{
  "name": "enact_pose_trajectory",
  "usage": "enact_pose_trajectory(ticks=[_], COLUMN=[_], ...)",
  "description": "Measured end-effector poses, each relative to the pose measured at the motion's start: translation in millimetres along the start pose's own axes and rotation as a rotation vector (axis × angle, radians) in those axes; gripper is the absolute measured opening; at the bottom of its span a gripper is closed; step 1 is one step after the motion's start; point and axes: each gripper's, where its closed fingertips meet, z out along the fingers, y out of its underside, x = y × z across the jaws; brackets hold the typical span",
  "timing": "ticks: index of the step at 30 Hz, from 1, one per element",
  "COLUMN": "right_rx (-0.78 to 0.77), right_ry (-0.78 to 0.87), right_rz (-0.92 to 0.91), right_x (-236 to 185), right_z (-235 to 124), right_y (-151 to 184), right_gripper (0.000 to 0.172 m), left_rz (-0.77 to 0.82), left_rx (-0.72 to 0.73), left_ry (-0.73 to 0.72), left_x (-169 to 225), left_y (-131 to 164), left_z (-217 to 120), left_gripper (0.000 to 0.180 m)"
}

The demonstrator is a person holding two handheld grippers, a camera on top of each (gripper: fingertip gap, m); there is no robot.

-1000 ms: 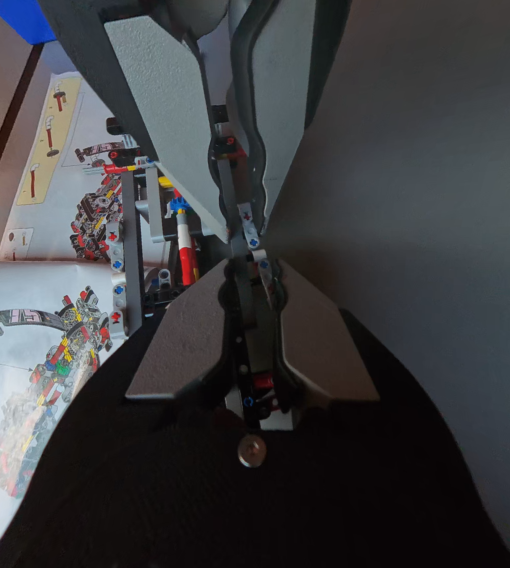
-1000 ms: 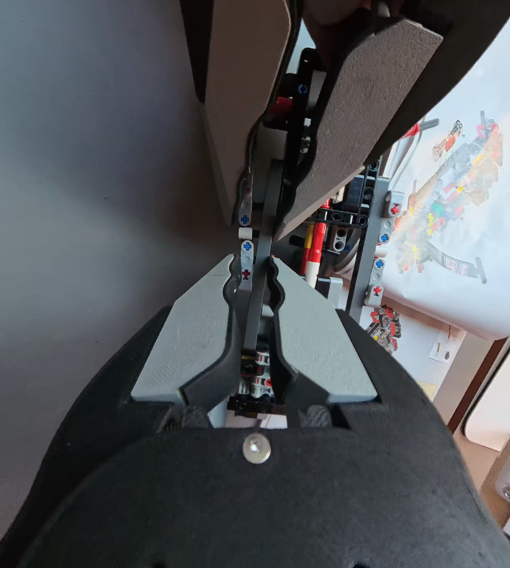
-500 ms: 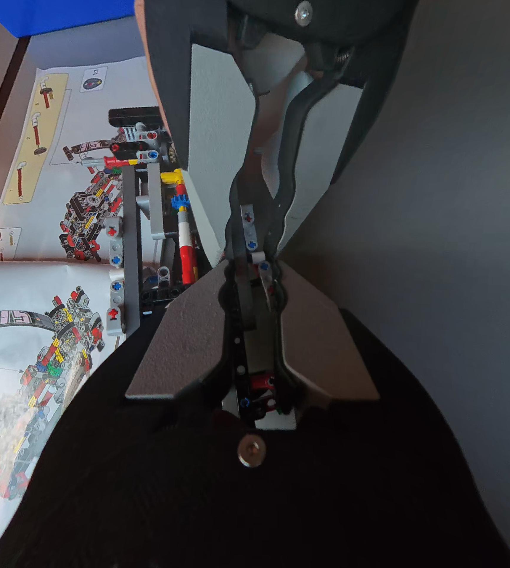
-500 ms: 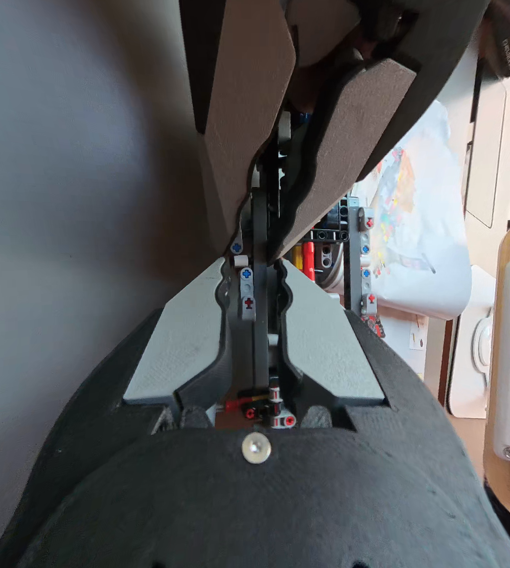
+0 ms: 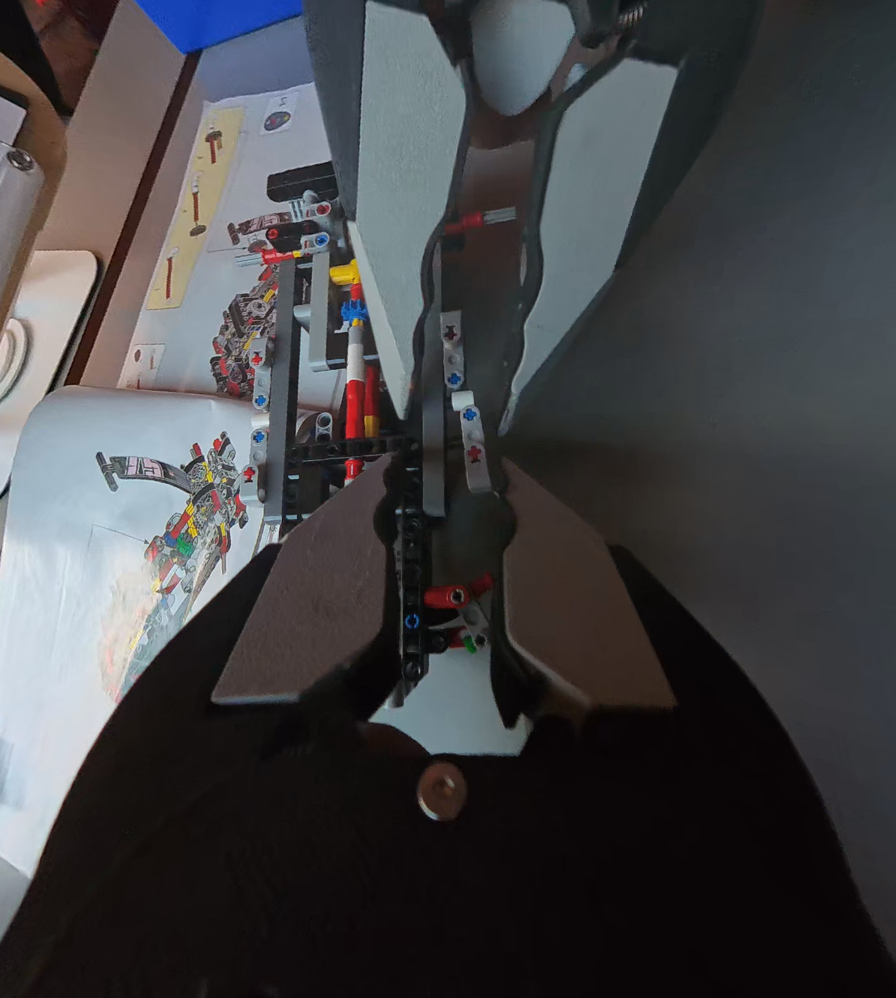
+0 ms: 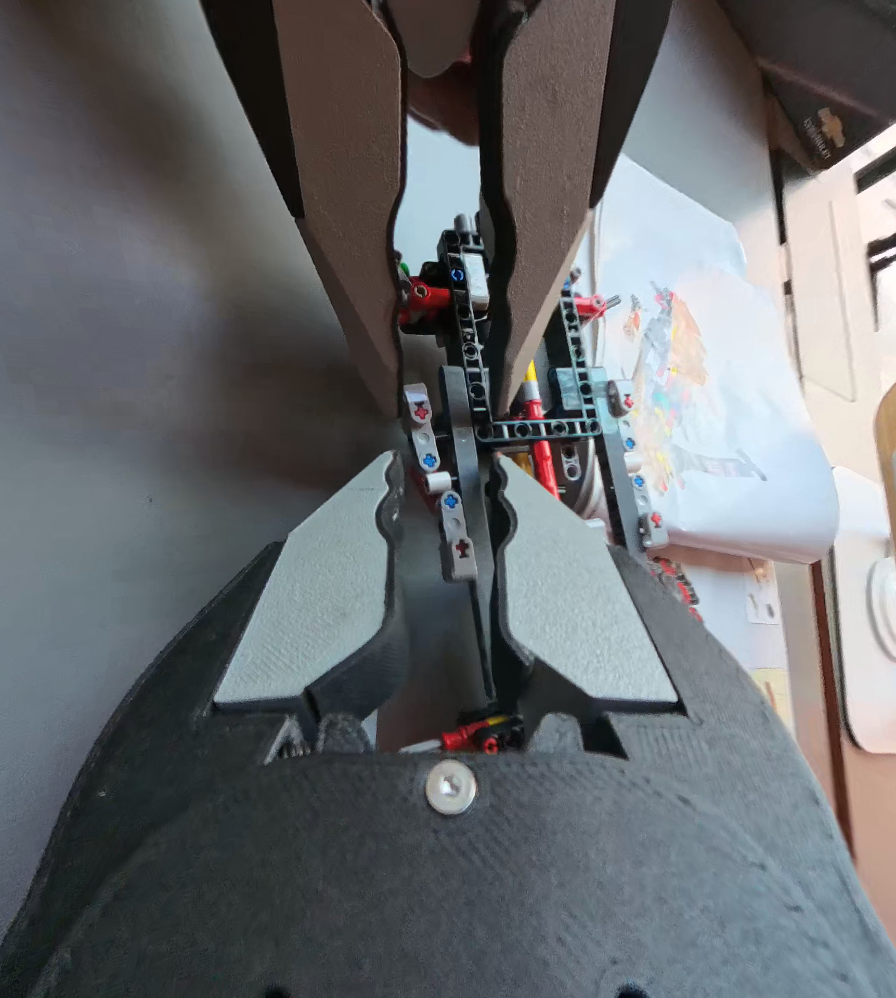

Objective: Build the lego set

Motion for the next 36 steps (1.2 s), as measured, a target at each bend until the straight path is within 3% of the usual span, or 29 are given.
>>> enact_pose_trajectory(ticks=[3, 8, 11, 14, 20, 25, 30, 36], right_rx=[-0.037, 0.047, -0.003, -0.03, -0.035, -0.049, -0.075, -0.115], right_ry=[-0.029, -0.053, -0.07, -0.066, -0.063, -0.076, -0.09, -0.083], right_rz=[0.038, 0.085, 0.117, 0.095, 0.094, 0.099, 0.12, 0.135], right_x=[-1.6, -0.7, 1.3, 0.4, 1.2, 1.7, 3.4, 4.4], right_z=[9.8, 4.7, 10.0, 11.6, 13.4, 14.3, 16.4, 19.4], right_y=[5.4, -6.9, 0.6, -0.3, -1.8, -1.1, -0.2, 1.2], right_gripper=[0.034, 0.024, 0.029, 0.024, 0.023, 0.023, 0.023, 0.022], left_rz=[-0.029, -0.025, -0.051, -0.05, -0.108, -0.074, -0.088, -0.086], left_rx=[-0.008, -0.05, -0.067, -0.071, -0.09, -0.09, -0.099, -0.109], left_ry=[-0.01, -0.065, -0.093, -0.101, -0.013, -0.02, -0.01, -0.047], left_x=[-0.2, -2.6, -8.1, -10.9, -4.1, -11.3, -11.5, -17.0], left_y=[2.3, 9.7, 12.7, 15.5, 25.0, 24.8, 24.4, 25.9], left_z=[-0.6, -5.6, -6.2, -8.7, 0.5, 1.0, 2.6, 3.9], left_gripper=[0.031, 0.031, 0.041, 0.043, 0.054, 0.042, 0.048, 0.04])
